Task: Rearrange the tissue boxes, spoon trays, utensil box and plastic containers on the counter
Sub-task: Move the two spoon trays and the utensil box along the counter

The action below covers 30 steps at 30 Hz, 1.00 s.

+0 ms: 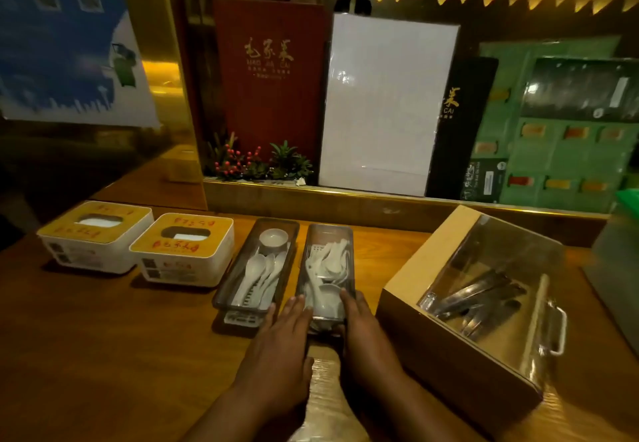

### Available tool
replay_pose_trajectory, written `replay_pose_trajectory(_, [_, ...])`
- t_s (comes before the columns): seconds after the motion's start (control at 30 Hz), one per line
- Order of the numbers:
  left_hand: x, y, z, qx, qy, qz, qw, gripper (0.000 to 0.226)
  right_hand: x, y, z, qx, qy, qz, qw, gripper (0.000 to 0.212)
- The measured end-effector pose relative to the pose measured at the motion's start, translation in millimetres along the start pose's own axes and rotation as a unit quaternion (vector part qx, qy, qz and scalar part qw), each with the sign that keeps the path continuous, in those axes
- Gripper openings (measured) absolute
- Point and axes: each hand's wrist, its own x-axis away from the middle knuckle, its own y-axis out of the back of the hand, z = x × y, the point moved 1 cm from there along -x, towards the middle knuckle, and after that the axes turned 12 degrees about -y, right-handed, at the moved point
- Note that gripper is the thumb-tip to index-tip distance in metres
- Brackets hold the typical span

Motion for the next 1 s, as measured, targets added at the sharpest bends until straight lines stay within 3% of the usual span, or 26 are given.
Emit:
replay_pose_trajectory(0.27, [-2, -2, -2, 0.011, 0.032, 0.03, 0.999, 0.084, -10, -1, -5, -0.015, -0.001, 0.005, 1.0, 0.094])
replay_pose_trajectory(0.5, [1, 1, 1, 0.017, 0.032, 0.04, 0.999, 0.086, -2, 0, -1, -0.025, 0.006, -0.013, 1.0, 0.073])
replay_pose_trajectory(0.7, [2, 5, 4, 0.012, 0.03, 0.067, 0.997, 0.092, 31, 31, -1, -0.025, 0.041, 0.029, 0.998, 0.084])
replay_pose_trajectory(0.8, [0, 6, -7, 0.005, 0.034, 0.057, 0.998, 0.094, 54, 62, -9, -0.009, 0.073, 0.039, 0.997, 0.076])
replay_pose_trajectory(0.9, [-4, -1, -34, 0.093, 0.036, 0.02, 0.995, 0.09, 83, 102, -20, -0.021, 0.082, 0.01, 0.996, 0.052])
replay_pose_trajectory(1.0, [-8, -4, -86, 0.265, 0.02, -0.056, 0.963, 0.083, 115, 136, -49, -0.066, 0.058, -0.054, 0.995, 0.035])
